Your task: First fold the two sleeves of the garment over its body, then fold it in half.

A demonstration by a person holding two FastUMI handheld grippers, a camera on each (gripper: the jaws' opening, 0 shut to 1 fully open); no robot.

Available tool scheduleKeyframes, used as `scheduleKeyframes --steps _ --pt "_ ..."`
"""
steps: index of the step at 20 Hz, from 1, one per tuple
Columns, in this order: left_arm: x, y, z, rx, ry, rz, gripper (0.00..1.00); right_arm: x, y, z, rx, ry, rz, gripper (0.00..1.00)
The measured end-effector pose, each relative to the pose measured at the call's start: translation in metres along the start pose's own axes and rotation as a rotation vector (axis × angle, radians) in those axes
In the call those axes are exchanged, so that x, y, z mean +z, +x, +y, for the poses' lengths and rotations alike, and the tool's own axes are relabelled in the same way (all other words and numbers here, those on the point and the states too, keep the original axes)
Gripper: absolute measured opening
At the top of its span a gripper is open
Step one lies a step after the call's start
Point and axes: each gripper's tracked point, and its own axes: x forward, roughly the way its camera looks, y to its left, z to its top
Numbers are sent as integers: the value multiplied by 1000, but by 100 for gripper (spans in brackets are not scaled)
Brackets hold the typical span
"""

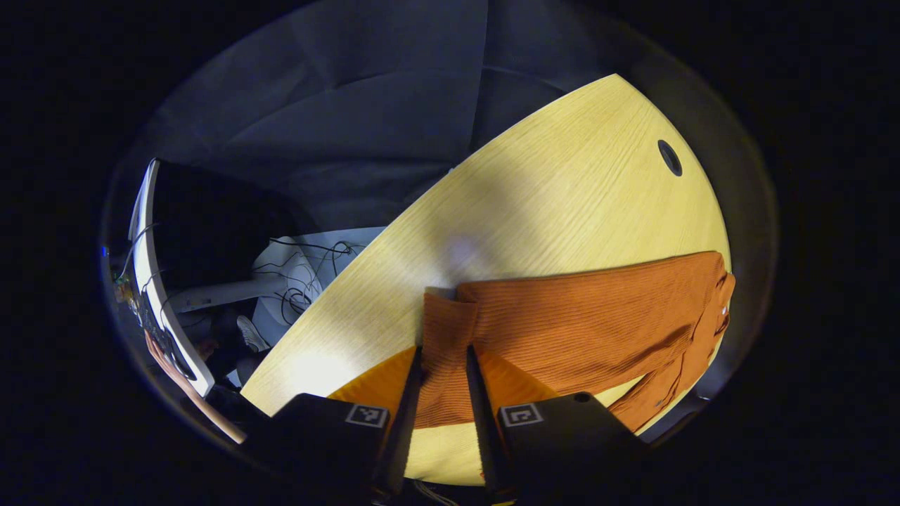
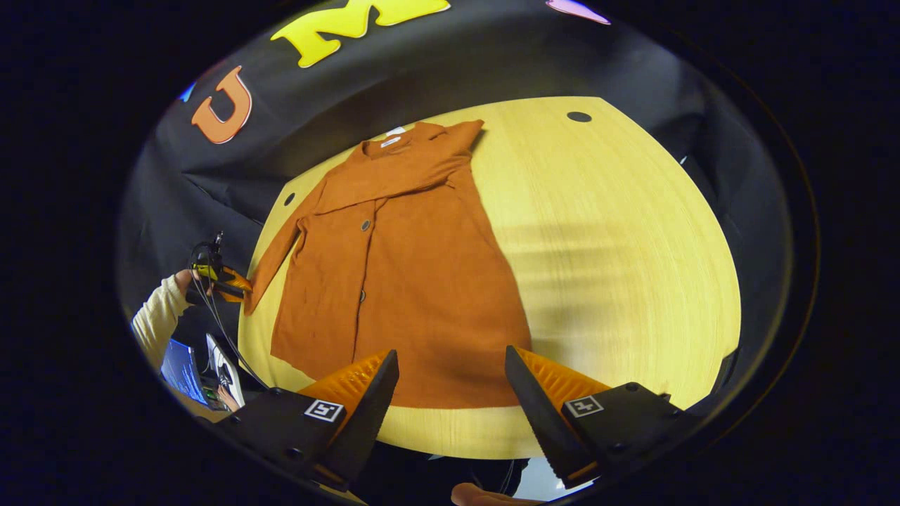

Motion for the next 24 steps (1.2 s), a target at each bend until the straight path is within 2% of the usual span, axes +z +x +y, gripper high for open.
scheduleKeyframes --steps 2,4,5,10,16,17,18,20,24 --pt "0 0 -10 -32 0 5 35 -7 -4 -9 -10 8 13 98" --pt "1 -5 -7 -6 21 12 10 -10 -5 -17 -22 1 17 98" --pt "1 -9 -8 3 24 8 6 -11 -6 -19 -20 -3 22 98" --pt "11 -61 -45 -61 75 -75 3 -9 -1 -30 1 -11 28 98" --pt "13 -136 -130 -93 218 -177 3 -10 0 -61 -14 -32 40 98" --pt "10 -146 -152 -104 245 -186 3 -10 0 -67 -15 -32 40 94" --pt "3 -157 -176 -126 276 -190 3 -10 -2 -73 -15 -27 39 98" --pt "-17 -173 -228 -184 368 -196 3 -11 -5 -82 -7 -9 34 98" --pt "-64 -183 -340 -239 553 -204 3 -16 -13 -100 -8 6 31 98"
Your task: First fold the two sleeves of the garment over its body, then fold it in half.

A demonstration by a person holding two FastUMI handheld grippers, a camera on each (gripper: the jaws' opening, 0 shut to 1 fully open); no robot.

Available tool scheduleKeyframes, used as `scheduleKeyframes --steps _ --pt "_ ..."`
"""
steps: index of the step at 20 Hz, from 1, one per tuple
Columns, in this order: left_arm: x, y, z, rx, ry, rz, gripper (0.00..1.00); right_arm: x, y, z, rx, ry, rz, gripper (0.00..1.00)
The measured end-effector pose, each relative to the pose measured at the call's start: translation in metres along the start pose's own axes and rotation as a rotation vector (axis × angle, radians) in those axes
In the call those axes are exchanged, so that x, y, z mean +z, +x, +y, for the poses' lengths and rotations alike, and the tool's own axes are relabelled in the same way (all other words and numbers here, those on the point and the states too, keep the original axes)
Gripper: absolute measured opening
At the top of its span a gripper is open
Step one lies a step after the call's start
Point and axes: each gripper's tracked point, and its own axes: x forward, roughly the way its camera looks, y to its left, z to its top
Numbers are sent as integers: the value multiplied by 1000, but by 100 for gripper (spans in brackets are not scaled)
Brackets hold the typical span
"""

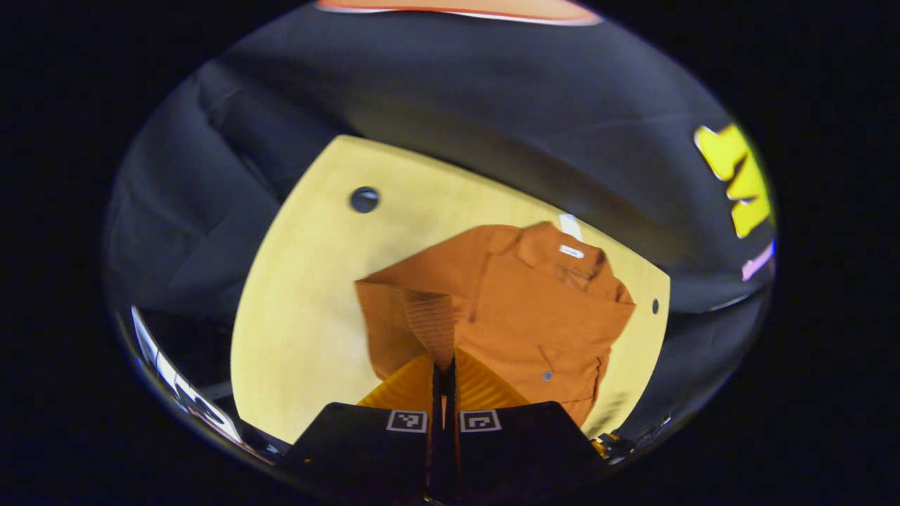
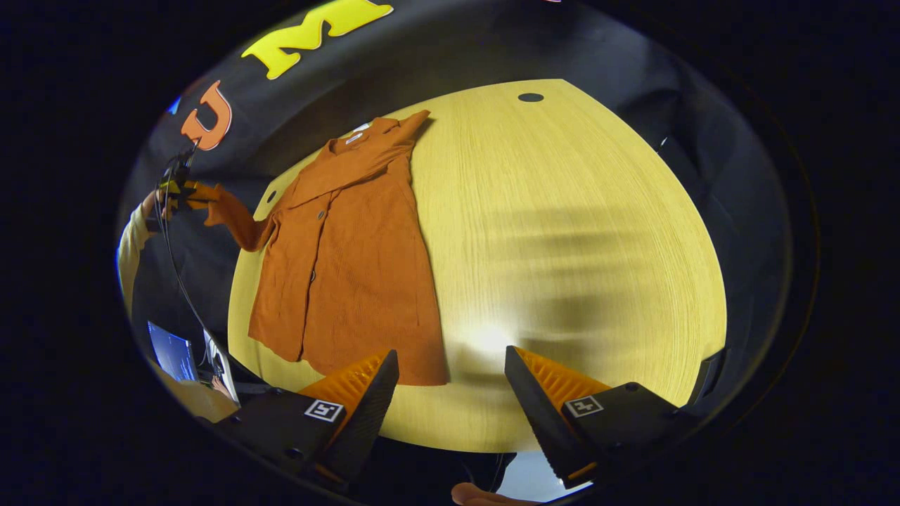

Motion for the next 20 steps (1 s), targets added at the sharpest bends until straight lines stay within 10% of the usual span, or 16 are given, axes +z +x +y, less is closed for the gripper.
scheduleKeyframes --steps 11,20 --pt "-56 134 -299 -173 271 109 4 -8 -22 -41 -28 20 -40 98" --pt "-92 199 -338 -137 221 174 8 -41 -22 -72 -63 103 -37 98"
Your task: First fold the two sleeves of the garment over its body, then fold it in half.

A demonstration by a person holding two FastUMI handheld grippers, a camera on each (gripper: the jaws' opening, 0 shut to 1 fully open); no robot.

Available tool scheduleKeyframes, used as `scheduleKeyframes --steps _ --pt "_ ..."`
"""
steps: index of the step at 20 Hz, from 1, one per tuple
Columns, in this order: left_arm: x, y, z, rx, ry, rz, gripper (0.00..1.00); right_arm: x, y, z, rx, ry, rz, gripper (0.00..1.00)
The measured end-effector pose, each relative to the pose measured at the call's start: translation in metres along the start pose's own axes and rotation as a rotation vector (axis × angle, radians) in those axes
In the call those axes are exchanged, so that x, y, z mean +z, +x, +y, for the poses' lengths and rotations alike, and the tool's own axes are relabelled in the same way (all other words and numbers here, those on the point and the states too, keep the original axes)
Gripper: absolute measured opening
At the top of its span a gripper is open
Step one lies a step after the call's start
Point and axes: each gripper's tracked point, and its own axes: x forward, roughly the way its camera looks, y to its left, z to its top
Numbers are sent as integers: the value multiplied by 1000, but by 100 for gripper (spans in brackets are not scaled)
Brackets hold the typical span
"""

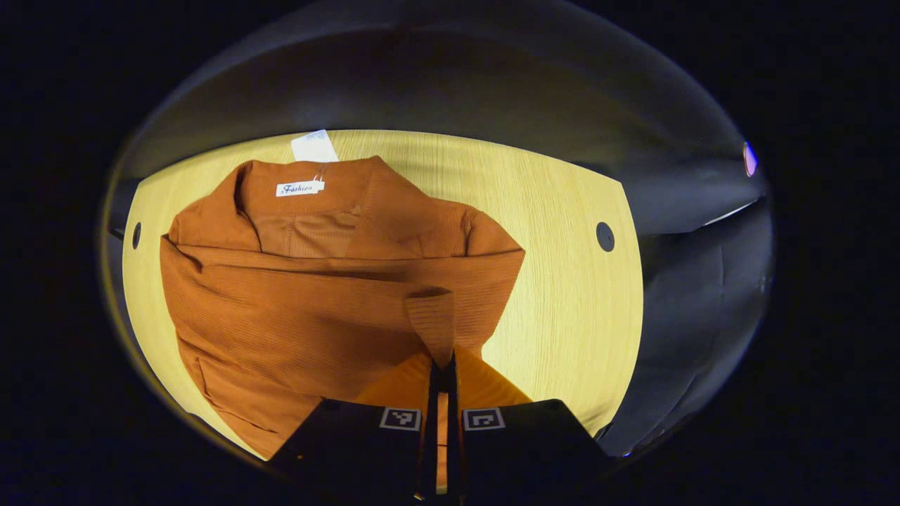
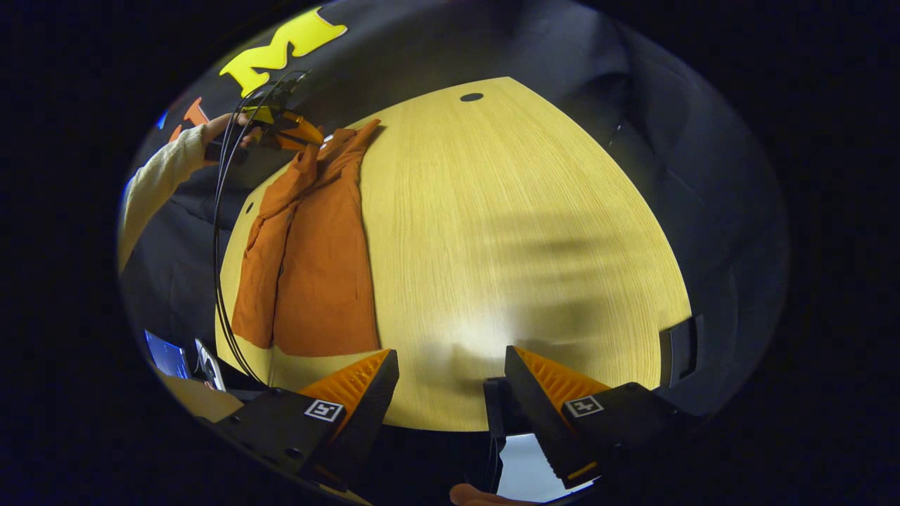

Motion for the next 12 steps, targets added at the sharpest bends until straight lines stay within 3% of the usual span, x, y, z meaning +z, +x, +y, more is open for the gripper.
scheduleKeyframes --steps 2,5,7,9,12 --pt "0 -1 -15 -87 -30 -13 14 -6 2 -2 -1 16 3 98" --pt "-3 -1 -15 -105 -68 -29 81 -6 3 2 3 19 4 98" --pt "-8 -12 -9 -99 -63 -39 87 -3 3 9 5 -3 1 98" --pt "-17 -20 -5 -124 -65 -54 99 2 6 19 8 -32 -3 98" --pt "-29 -47 10 -130 -44 -121 99 11 12 40 31 -83 -9 98"
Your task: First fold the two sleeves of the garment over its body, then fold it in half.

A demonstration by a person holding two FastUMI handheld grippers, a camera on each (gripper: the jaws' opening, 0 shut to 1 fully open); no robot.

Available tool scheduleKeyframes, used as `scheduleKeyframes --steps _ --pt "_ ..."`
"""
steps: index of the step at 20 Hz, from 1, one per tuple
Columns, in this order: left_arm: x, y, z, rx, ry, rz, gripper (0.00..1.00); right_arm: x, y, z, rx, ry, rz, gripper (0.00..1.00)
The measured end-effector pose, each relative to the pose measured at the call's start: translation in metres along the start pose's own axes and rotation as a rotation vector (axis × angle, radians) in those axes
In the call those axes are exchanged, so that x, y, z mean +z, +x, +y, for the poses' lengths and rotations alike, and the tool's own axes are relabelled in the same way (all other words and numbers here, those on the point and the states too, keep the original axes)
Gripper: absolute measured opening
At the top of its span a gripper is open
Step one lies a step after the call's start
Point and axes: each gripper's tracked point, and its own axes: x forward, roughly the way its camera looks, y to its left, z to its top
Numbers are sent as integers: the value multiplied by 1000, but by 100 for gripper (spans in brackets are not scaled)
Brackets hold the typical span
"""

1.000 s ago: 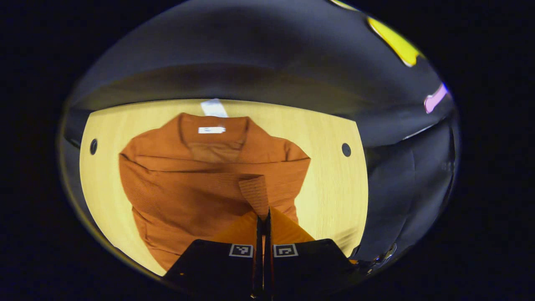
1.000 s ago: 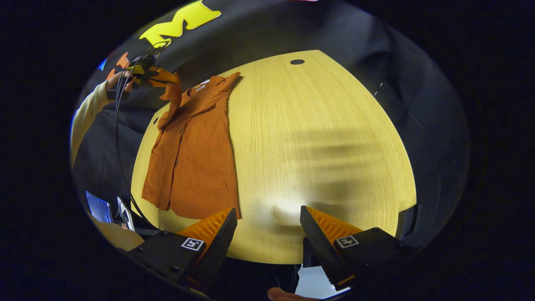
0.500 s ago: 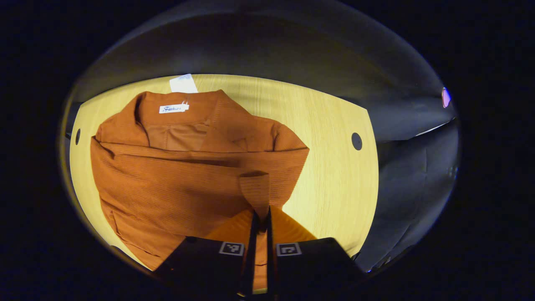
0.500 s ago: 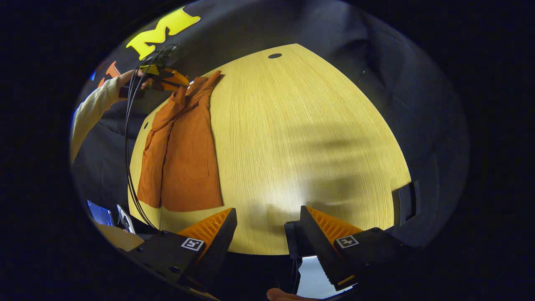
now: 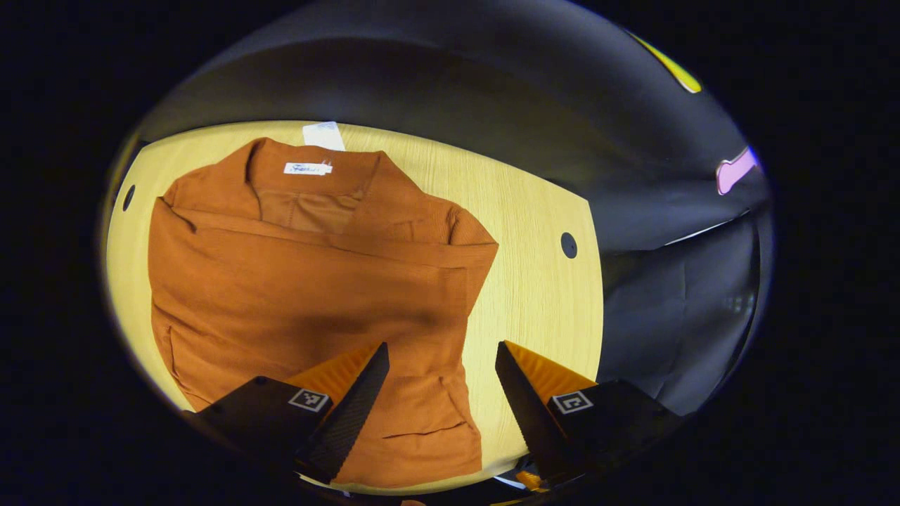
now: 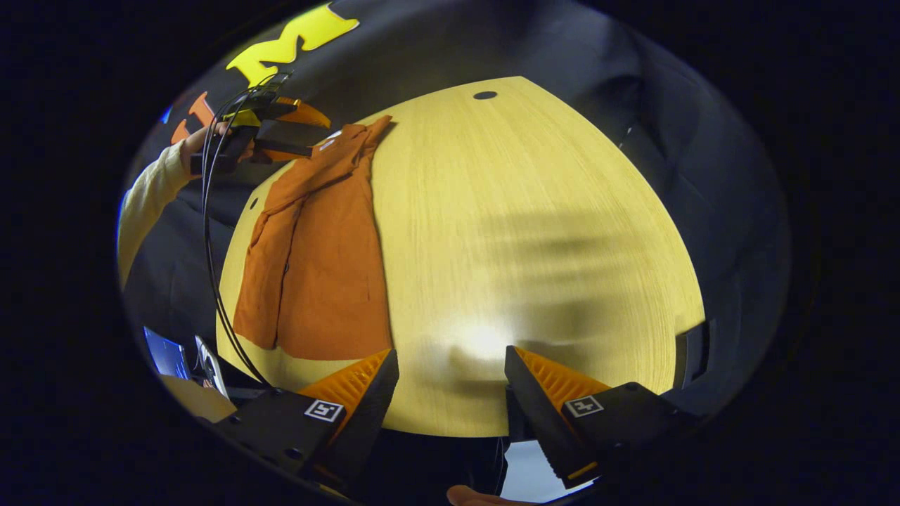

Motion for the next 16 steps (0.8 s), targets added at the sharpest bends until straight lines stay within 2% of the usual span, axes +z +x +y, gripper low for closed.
scheduleKeyframes --steps 5,9,12,13,15,16 --pt "-34 -41 48 -4 39 -150 99 16 15 38 32 -98 0 98" --pt "-80 -58 112 44 23 -197 99 23 36 72 37 -191 19 94" --pt "-108 -70 164 113 18 -229 99 23 50 95 43 -256 38 94" --pt "-120 -74 183 131 12 -232 99 22 54 99 35 -279 44 98" --pt "-143 -85 217 165 -2 -232 99 21 62 105 22 -310 57 94" --pt "-154 -92 235 193 0 -239 99 21 67 108 19 -314 66 98"
